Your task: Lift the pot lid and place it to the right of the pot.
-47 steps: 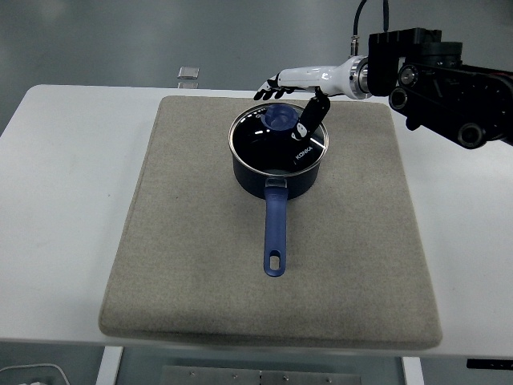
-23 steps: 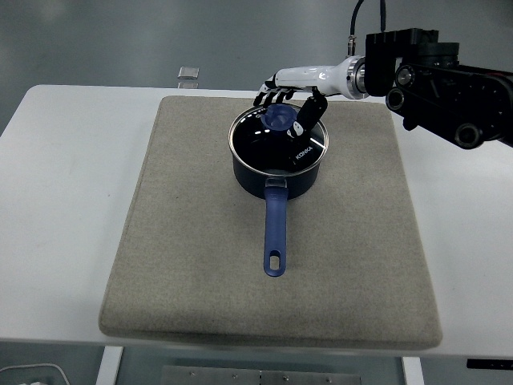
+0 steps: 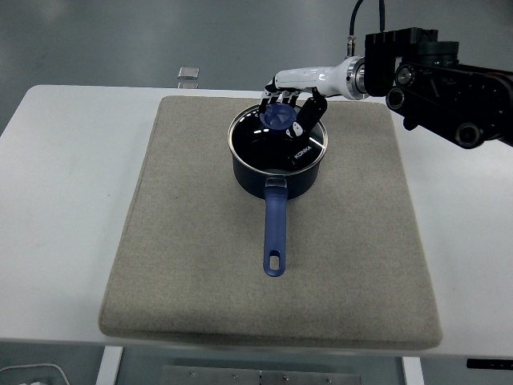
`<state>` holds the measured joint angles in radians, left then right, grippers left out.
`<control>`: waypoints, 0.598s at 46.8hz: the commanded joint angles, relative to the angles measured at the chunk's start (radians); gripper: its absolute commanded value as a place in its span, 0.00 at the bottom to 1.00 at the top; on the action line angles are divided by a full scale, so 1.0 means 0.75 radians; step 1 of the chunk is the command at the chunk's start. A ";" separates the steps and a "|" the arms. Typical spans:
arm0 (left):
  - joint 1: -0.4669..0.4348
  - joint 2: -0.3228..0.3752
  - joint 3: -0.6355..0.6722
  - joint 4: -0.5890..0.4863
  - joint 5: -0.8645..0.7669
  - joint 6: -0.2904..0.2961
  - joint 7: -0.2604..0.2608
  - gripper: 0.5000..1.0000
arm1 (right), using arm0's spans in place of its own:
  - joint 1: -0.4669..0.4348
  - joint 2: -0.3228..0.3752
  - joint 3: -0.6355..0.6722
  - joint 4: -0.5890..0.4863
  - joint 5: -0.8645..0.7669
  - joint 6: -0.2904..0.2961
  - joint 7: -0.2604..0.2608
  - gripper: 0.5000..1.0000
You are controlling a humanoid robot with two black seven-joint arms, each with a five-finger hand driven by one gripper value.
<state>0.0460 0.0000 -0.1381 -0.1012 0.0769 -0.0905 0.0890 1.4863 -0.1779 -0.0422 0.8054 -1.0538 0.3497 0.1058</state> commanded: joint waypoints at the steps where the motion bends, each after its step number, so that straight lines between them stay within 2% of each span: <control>1: 0.000 0.000 0.000 0.000 0.000 0.000 0.000 1.00 | 0.000 0.000 0.001 0.000 0.000 0.000 0.000 0.14; 7: 0.000 0.000 0.000 0.000 0.002 0.000 0.000 1.00 | 0.019 0.000 0.003 0.000 0.004 0.000 0.000 0.02; 20: 0.000 0.000 0.000 0.000 0.002 0.000 0.000 1.00 | 0.064 -0.039 0.009 -0.012 0.018 0.014 0.002 0.00; 28: 0.000 0.000 0.000 0.000 0.000 0.000 0.000 1.00 | 0.059 -0.133 0.009 -0.020 0.022 0.021 -0.002 0.00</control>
<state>0.0461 0.0000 -0.1381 -0.1012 0.0772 -0.0905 0.0890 1.5336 -0.2515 -0.0353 0.7920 -1.0377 0.3646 0.1054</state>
